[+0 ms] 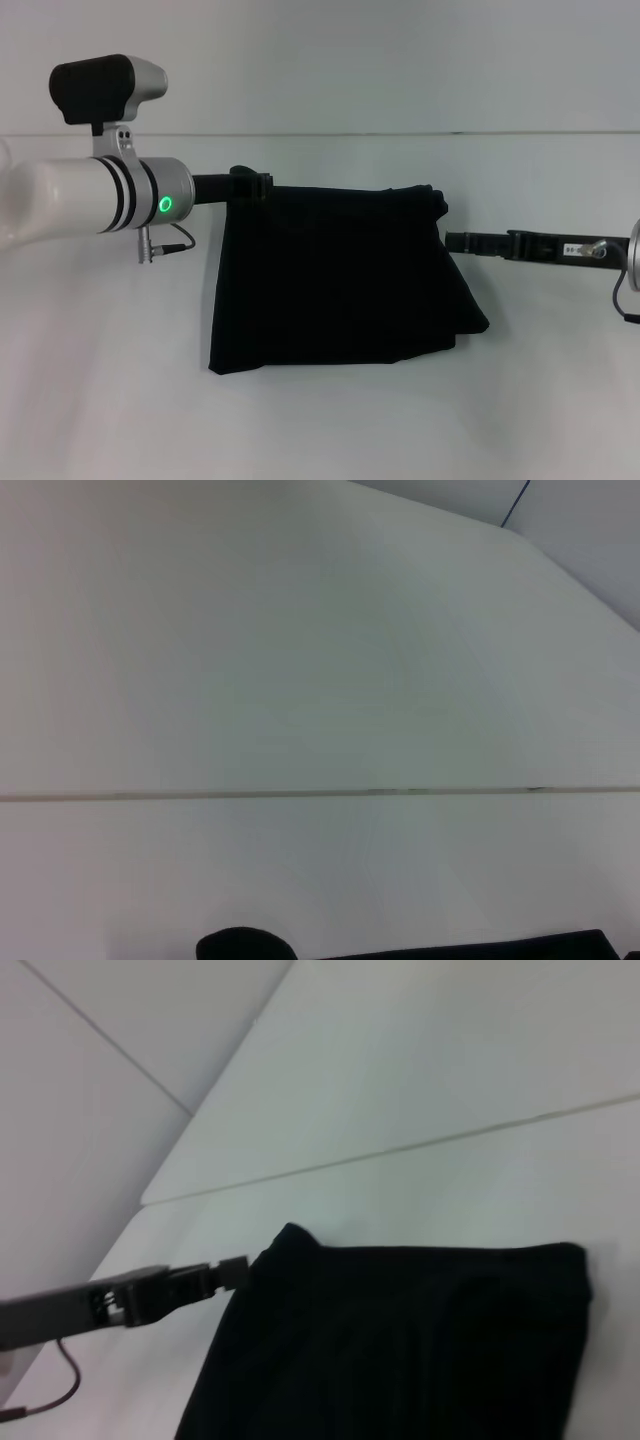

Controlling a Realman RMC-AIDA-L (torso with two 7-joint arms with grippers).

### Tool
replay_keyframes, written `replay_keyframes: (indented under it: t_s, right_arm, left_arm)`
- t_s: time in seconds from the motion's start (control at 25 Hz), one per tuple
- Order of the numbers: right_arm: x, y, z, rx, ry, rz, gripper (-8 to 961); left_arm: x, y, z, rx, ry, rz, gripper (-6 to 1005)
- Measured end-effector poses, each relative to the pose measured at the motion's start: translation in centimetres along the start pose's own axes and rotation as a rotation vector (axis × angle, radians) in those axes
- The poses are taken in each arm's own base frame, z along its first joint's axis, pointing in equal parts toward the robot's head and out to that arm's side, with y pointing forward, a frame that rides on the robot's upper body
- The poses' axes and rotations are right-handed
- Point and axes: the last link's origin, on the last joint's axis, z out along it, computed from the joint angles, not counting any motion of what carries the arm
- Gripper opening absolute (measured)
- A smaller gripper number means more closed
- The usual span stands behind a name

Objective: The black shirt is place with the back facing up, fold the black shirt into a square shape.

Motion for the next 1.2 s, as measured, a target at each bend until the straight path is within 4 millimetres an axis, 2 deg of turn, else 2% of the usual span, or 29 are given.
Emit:
replay_keyframes:
  t_s: [0.48, 0.68, 1.12, 1.2]
  right_arm:
    - [1.7, 0.4, 0.4, -0.024, 0.056, -0.023, 674]
    - [1.9, 0.7, 0.8, -0.028, 0.075, -0.036, 505]
    - [2.3, 0.9, 0.8, -0.045, 0.084, -0.074, 53]
    - [2.5, 0.8, 0.8, -0.047, 0.086, -0.070, 26]
  left_arm:
    - [0.0, -0.1, 0.0, 0.001, -0.003, -0.010, 2]
    - [-0.2, -0.1, 0.0, -0.003, -0.008, -0.018, 4]
    - [-0.3, -0.4, -0.1, 0.006, -0.007, -0.042, 7]
    - [-0.3, -0.4, -0.1, 0.008, -0.007, -0.042, 6]
